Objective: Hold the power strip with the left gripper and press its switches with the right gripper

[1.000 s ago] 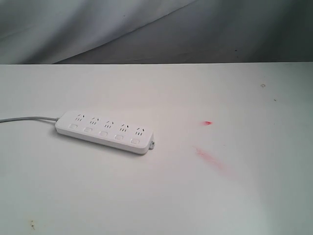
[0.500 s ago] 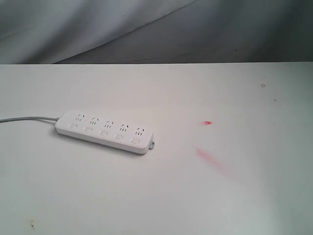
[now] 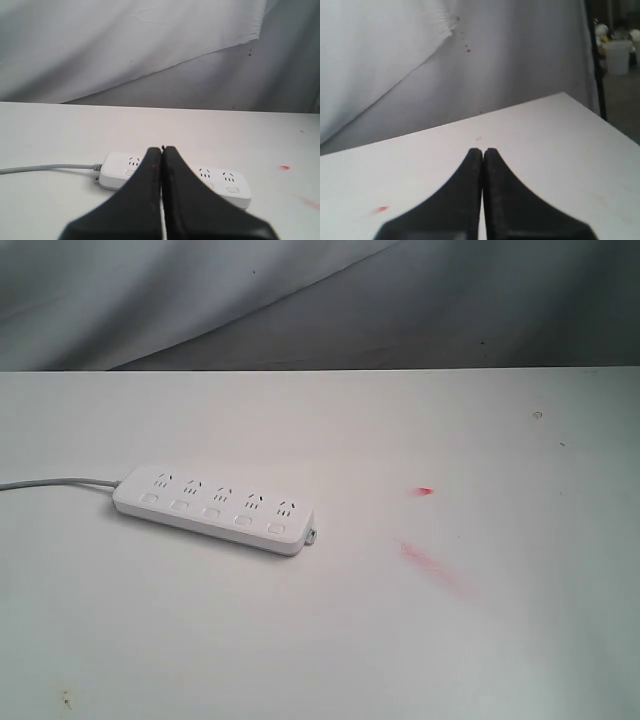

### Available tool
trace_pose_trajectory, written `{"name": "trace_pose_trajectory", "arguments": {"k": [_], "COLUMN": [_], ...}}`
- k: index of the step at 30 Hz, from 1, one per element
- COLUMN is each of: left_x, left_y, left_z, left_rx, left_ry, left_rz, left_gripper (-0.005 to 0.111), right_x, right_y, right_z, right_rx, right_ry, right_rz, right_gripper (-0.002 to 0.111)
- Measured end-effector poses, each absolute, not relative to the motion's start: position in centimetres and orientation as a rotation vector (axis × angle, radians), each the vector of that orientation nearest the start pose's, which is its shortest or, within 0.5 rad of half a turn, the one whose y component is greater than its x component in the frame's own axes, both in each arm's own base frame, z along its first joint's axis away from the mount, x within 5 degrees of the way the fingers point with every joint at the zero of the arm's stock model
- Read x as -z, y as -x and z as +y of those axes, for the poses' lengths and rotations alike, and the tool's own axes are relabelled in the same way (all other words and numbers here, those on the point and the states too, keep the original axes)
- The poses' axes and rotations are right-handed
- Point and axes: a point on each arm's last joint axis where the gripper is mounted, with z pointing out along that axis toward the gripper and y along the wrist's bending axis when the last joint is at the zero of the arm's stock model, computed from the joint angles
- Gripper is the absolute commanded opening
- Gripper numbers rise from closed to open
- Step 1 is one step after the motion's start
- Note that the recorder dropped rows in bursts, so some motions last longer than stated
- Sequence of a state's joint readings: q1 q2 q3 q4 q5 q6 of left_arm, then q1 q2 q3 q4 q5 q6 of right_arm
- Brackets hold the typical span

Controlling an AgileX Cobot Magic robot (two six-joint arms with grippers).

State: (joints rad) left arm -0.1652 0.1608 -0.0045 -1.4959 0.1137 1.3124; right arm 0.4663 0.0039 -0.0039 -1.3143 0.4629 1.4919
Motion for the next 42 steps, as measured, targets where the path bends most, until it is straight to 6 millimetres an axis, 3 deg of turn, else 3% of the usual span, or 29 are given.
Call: {"name": "trace_pose_trajectory", "arguments": {"k": [3, 5, 20, 28, 42], "left_x": [-20.4, -20.4, -20.4, -20.4, -20.4], "left_y": [-6.7, -6.7, -6.7, -6.7, -6.7], "left_z": [-2.2, -2.2, -2.2, -2.2, -2.2], "left_rx": [0.358, 0.358, 0.358, 0.358, 0.358], "left_ry": [-0.072, -0.072, -0.072, -0.072, -0.072], "left_rz": [1.659, 1.659, 1.659, 1.659, 1.659], "left_gripper": [0.000, 0.000, 0.000, 0.000, 0.000], "right_x": [-20.8, -21.0, -21.2, -20.6, -20.6], "right_y": [-5.8, -5.7, -5.7, -5.6, -5.5], "right_z": [-0.2, 0.1, 0.4, 1.0, 1.2], "right_rx": [-0.133, -0.121, -0.164, -0.135, -0.144], "right_ry": [0.055, 0.083, 0.041, 0.178, 0.193], "right_rz": [1.551, 1.529, 1.516, 1.569, 1.569], "right_gripper": [0.000, 0.000, 0.000, 0.000, 0.000]}}
